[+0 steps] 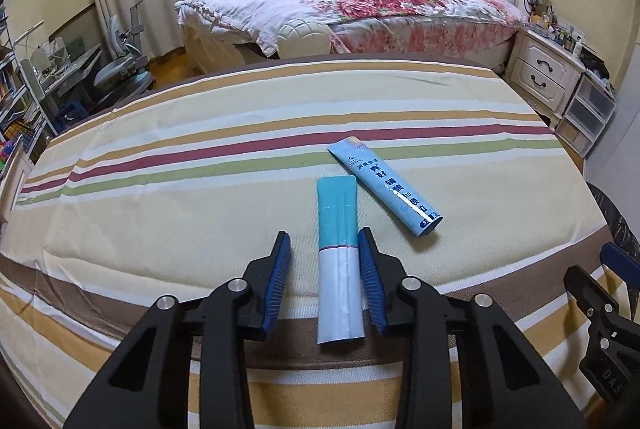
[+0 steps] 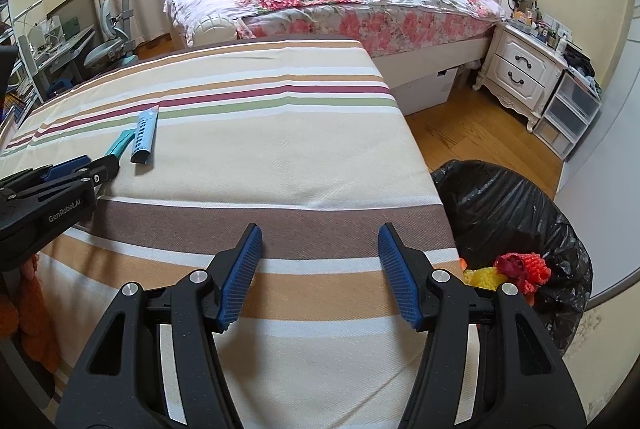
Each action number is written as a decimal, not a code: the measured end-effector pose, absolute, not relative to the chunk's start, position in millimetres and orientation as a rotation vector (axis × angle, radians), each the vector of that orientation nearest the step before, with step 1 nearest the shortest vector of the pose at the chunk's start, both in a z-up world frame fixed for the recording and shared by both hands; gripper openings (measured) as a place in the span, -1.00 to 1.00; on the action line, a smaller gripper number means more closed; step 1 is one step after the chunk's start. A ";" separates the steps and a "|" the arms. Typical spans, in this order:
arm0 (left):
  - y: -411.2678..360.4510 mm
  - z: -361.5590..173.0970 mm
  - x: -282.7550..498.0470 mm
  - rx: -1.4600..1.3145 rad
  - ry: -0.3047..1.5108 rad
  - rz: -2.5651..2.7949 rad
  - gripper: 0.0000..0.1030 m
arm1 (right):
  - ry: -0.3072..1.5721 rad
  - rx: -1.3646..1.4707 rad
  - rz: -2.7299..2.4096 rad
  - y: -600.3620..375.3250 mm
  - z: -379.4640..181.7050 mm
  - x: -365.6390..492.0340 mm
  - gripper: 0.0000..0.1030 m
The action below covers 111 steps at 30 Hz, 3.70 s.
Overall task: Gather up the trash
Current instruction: 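Grasp the teal-and-white tube with the left tool, then grasp the light-blue printed tube with the right tool while the left tool holds the teal tube, then carry both tubes over the bin and open both tools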
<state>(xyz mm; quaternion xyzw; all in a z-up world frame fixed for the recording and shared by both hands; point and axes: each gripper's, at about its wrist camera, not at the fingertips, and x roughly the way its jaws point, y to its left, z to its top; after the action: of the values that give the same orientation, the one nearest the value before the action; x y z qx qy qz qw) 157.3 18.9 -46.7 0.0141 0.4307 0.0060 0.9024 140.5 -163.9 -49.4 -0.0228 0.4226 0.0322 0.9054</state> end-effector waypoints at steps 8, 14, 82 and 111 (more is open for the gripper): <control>38.4 -45.6 152.5 0.021 0.881 0.022 -0.62 | 0.881 -0.078 0.102 -141.7 -51.1 146.2 0.15; 71.1 -45.8 147.5 0.003 0.883 0.085 -0.62 | 0.882 -0.121 0.153 -113.3 -51.6 152.4 0.15; 75.7 -35.0 105.1 -0.054 0.835 0.051 -0.63 | 0.838 -0.122 0.268 -67.8 -32.7 113.6 -0.64; -76.6 -5.2 98.0 0.084 0.719 -0.203 -0.63 | 0.718 0.037 -0.035 -235.7 -8.5 85.9 -0.64</control>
<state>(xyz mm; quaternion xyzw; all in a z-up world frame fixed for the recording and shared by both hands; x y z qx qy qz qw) 98.0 -76.6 -5.2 0.0408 0.3513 -0.0993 0.9301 85.9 -235.7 -8.5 0.0180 0.3513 -0.0170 0.9359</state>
